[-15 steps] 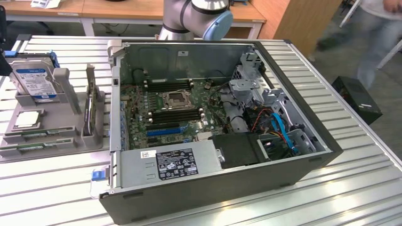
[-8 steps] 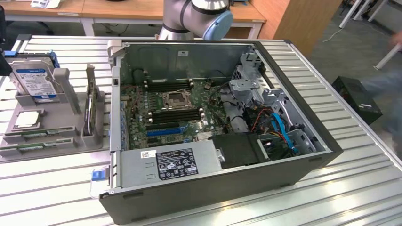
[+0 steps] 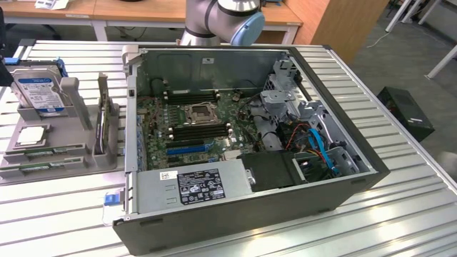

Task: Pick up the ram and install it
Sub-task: 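Pick up the ram and move it above insertion slot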

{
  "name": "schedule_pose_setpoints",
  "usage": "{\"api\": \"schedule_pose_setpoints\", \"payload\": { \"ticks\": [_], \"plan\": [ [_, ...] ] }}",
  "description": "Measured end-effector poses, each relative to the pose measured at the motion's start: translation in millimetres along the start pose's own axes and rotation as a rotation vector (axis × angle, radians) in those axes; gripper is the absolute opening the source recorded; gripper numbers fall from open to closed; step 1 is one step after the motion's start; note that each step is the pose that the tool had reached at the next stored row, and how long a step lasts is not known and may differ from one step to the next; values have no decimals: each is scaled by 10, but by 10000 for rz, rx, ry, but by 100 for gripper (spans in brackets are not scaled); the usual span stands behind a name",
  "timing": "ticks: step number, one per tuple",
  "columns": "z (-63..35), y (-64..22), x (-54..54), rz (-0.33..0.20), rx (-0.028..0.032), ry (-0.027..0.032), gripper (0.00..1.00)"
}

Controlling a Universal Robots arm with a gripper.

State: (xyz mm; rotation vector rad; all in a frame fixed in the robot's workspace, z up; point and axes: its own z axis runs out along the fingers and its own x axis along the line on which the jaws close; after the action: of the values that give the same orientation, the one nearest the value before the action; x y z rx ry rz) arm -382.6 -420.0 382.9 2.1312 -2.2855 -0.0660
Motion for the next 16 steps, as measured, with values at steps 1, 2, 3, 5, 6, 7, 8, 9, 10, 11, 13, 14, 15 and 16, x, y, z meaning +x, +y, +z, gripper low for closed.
{"api": "schedule_pose_setpoints", "payload": {
  "ticks": [1,2,3,5,6,7,8,9,10,11,13,14,15,16],
  "plan": [
    [0,0,0,-24,0,2,11],
    [0,0,0,-30,0,1,11],
    [0,0,0,-30,0,2,11],
    [0,0,-1,-31,9,-12,11],
    [0,1,-1,-32,33,-42,11],
    [0,1,-1,-33,58,-79,11],
    [0,1,-1,-35,78,-108,11],
    [0,1,0,-38,98,-137,11],
    [0,1,0,-40,121,-168,11],
    [0,1,-1,-40,133,-183,11],
    [0,1,-1,-40,134,-186,11],
    [0,1,0,-41,133,-186,11],
    [0,1,0,-41,134,-185,11],
    [0,1,0,-41,133,-185,11]
  ]
}}
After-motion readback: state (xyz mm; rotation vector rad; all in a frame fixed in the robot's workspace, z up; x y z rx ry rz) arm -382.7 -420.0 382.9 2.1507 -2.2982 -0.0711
